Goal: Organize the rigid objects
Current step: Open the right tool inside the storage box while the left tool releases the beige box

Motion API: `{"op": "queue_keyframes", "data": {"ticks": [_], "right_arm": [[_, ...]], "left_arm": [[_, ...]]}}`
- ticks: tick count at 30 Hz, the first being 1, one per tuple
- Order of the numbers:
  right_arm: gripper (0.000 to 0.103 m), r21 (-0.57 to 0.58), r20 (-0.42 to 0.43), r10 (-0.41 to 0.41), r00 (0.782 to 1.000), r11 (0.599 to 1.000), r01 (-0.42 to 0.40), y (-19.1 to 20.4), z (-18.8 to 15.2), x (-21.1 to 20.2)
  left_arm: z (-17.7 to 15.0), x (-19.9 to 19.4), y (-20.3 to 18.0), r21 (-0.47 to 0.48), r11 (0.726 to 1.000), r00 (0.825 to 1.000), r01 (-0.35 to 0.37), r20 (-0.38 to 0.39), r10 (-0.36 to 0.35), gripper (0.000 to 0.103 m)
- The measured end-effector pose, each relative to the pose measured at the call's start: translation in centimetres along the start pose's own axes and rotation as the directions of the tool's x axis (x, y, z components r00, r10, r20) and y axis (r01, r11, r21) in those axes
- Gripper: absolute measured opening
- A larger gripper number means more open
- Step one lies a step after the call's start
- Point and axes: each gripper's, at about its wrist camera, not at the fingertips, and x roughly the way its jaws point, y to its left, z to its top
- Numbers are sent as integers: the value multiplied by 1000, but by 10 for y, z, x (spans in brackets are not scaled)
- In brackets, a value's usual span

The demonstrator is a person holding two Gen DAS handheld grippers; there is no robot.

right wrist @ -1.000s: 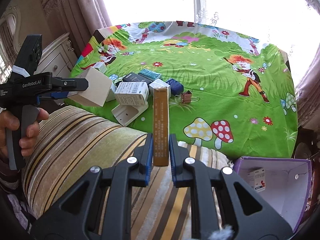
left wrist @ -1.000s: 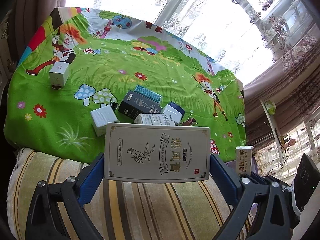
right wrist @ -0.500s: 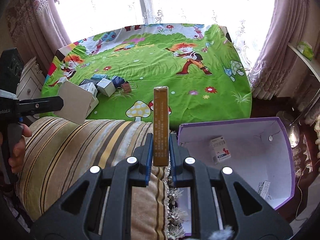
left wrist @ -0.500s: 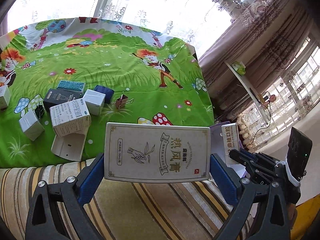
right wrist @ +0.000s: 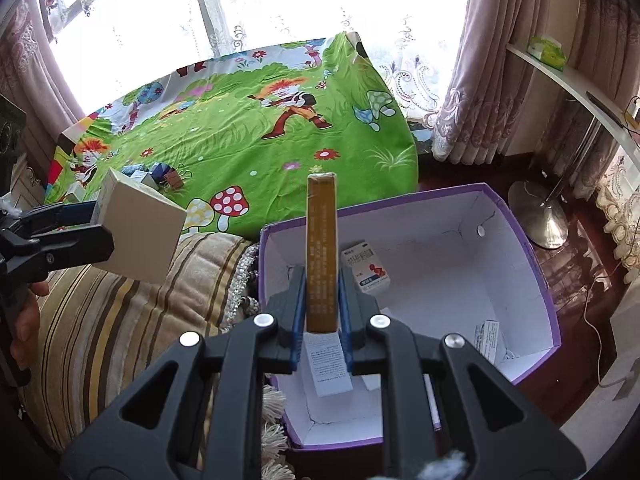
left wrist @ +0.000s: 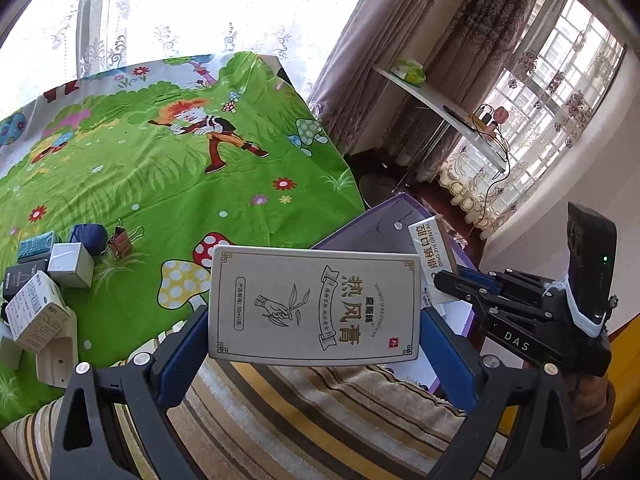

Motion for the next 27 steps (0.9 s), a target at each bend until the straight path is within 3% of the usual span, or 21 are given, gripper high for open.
{"op": "queue_keyframes", "data": {"ticks": [10, 20, 23, 27], "right_arm": [[19, 90, 24, -62, 998, 994, 60, -34, 1, -7], [20, 132, 16, -86, 996, 988, 83, -50, 0, -7], [31, 144, 10, -91, 996, 986, 89, -52, 0, -6], [55, 160, 20, -95, 995, 983, 90, -53, 0, -8]], "left_arm": [[20, 37, -45, 174, 985, 999, -2, -44, 10, 100], [20, 51, -53, 204, 979, 999, -7, -44, 16, 103], [22, 42, -51, 185, 983, 1000, 9, 8, -11, 103], [21, 28, -54, 237, 971, 995, -37, 101, 13, 103]]}}
